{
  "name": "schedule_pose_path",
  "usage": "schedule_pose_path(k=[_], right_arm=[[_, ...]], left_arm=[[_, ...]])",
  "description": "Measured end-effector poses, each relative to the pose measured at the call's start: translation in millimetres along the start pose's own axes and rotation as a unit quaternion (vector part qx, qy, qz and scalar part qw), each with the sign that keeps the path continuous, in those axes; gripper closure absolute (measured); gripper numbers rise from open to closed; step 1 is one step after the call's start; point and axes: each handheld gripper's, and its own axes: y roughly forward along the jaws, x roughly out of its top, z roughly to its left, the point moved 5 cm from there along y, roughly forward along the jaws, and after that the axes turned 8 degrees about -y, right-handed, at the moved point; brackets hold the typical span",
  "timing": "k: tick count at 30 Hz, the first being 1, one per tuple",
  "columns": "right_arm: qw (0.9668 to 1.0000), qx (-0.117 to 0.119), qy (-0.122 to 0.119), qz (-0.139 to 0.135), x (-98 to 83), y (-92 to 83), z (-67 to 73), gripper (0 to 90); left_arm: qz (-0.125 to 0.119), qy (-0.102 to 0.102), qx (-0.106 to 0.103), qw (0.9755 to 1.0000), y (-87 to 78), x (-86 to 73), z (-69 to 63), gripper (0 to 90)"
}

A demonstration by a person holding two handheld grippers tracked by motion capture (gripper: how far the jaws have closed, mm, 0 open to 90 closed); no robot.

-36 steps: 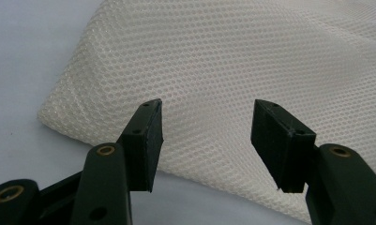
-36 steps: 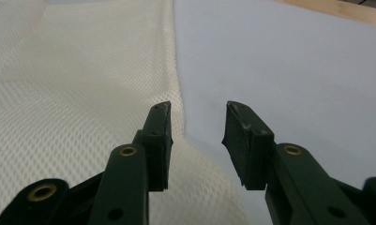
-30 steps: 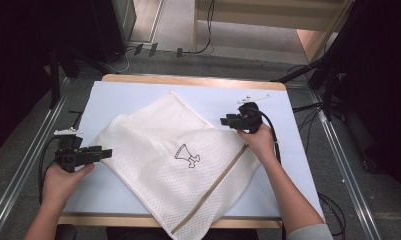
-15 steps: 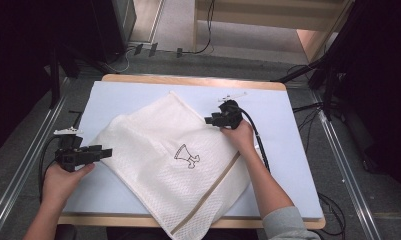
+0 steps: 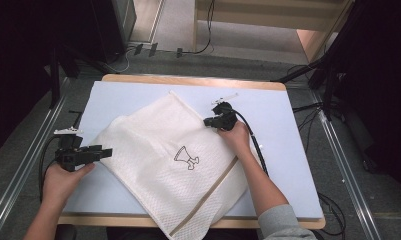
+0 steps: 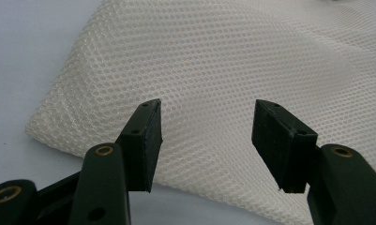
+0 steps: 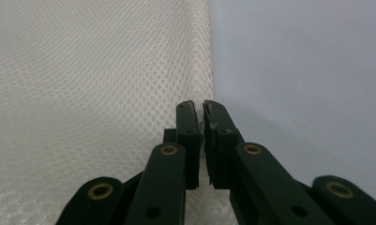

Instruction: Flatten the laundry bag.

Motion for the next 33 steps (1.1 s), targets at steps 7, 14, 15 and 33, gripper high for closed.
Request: schedule_pose_path(k=[7, 14, 15, 33], right_arm=[[0.9988, -0.04, 0.029, 0.005, -5.6, -17.8, -26.5, 87.6], [0.9954, -0.079, 0.053, 0.005, -17.7, -40.6, -57.7, 87.3], [0.9943, -0.086, 0.062, 0.004, -21.1, -44.0, -64.1, 87.2], [0.9935, -0.075, 0.077, -0.038, -37.8, -71.6, -69.9, 64.0]], left_arm=[[0.002, 0.003, 0.0, 1.0, 2.6, 0.6, -2.2, 43.7], [0.008, 0.009, -0.009, 0.9999, 14.2, 2.8, -15.0, 43.9], [0.011, 0.012, -0.009, 0.9998, 16.5, 2.9, -17.1, 44.0], [0.058, 0.021, -0.017, 0.9979, 63.4, -3.5, -58.3, 46.6]])
